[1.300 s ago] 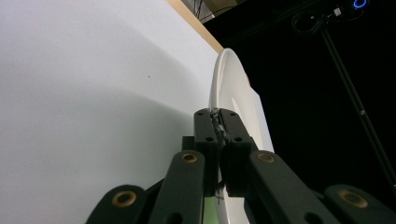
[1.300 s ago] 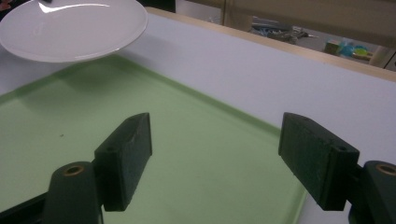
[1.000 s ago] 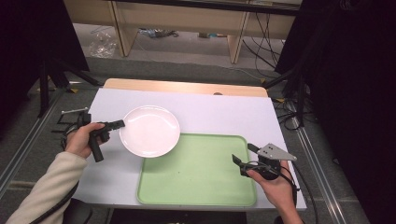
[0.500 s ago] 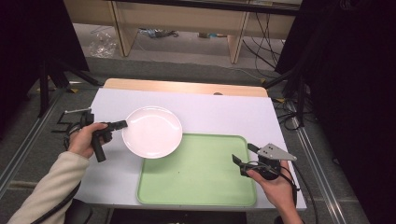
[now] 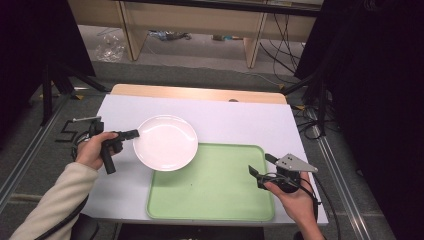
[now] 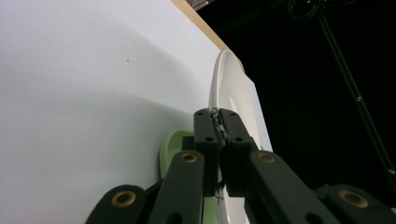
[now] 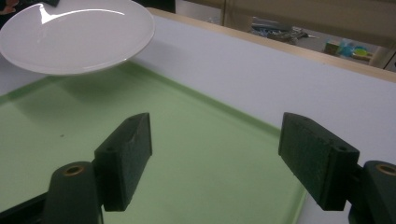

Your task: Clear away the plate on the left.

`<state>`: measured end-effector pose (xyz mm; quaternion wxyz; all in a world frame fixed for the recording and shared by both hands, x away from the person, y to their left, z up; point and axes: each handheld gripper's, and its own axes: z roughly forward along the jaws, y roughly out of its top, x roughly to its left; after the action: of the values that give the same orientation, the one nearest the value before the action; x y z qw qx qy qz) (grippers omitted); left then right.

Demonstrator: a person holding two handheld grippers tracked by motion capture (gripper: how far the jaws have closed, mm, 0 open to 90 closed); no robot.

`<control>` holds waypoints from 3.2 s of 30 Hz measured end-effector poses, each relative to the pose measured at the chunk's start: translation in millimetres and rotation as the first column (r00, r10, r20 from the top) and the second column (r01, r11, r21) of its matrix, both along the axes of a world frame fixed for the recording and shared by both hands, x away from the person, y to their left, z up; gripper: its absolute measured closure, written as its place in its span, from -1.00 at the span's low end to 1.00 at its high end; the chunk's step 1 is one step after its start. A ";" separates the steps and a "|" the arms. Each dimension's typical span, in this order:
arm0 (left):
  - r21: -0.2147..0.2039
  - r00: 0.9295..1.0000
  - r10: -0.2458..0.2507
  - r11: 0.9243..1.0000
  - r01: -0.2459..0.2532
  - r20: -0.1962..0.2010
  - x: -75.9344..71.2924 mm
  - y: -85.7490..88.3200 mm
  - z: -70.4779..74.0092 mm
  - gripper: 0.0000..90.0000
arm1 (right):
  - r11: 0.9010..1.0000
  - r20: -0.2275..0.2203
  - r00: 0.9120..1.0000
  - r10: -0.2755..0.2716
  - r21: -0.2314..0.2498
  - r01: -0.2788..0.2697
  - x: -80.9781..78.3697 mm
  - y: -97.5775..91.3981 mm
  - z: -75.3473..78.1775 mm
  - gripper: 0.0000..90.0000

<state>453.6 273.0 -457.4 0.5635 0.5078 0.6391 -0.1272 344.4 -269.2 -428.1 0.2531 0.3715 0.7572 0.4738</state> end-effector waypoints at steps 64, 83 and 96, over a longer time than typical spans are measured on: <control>0.035 0.991 -0.127 0.991 0.129 -0.049 -7.1 -45.3 -7.5 0.91 | 1.000 -0.016 1.000 0.000 0.003 0.000 -1.0 0.1 0.3 -0.41; 0.049 0.978 -0.183 0.981 0.188 -0.097 -6.3 -55.7 -13.3 0.89 | 1.000 -0.015 1.000 0.001 0.006 -0.001 -0.8 0.4 0.0 -0.41; 0.105 0.964 -0.243 0.961 0.255 -0.108 -4.7 -61.4 -18.9 0.91 | 1.000 -0.003 1.000 0.003 -0.002 -0.003 -0.3 0.1 0.0 -0.41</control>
<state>448.9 211.6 -476.3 0.4814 0.6100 0.6023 -0.1830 344.1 -269.1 -428.1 0.2516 0.3707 0.7587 0.4729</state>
